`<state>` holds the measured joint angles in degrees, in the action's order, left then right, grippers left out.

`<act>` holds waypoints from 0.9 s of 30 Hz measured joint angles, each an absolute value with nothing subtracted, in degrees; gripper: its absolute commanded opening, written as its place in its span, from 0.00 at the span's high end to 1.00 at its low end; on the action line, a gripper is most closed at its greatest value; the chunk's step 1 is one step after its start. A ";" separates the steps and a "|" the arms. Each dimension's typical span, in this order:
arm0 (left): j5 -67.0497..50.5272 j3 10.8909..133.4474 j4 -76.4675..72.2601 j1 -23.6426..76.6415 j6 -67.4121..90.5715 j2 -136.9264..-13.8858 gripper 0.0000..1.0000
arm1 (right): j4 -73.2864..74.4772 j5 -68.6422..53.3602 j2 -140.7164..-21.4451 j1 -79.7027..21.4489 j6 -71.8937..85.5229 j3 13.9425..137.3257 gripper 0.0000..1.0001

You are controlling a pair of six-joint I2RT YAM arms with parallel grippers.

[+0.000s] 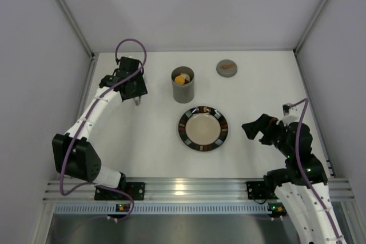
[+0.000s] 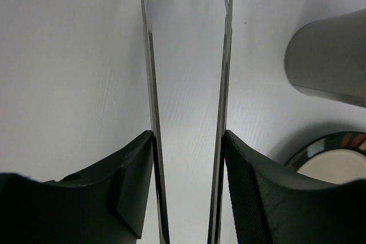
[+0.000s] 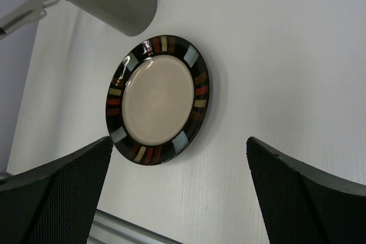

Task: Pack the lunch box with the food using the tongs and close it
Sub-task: Place the clamp at the center of the board.

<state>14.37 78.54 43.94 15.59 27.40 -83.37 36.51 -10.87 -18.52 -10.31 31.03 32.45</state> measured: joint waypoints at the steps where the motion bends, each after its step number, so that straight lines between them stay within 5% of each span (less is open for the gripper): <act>1: 14.28 76.58 43.11 15.29 27.68 -84.03 0.44 | 36.60 -10.87 -18.70 -10.31 31.03 32.60 0.01; 9: 13.23 66.08 36.71 12.82 29.82 -89.25 0.43 | 36.58 -10.94 -19.09 -10.31 30.46 34.22 0.01; 22: 9.63 59.53 31.00 12.78 32.53 -91.79 0.15 | 36.49 -12.58 -19.20 -10.31 30.48 34.17 0.01; 27: 8.71 59.53 31.27 12.78 33.12 -90.08 0.12 | 36.40 -12.71 -21.61 -10.31 30.37 34.22 0.01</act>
<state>8.71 59.53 31.27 12.78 33.12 -90.08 36.40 -12.71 -21.61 -10.31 30.37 34.22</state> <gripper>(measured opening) 0.875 0.993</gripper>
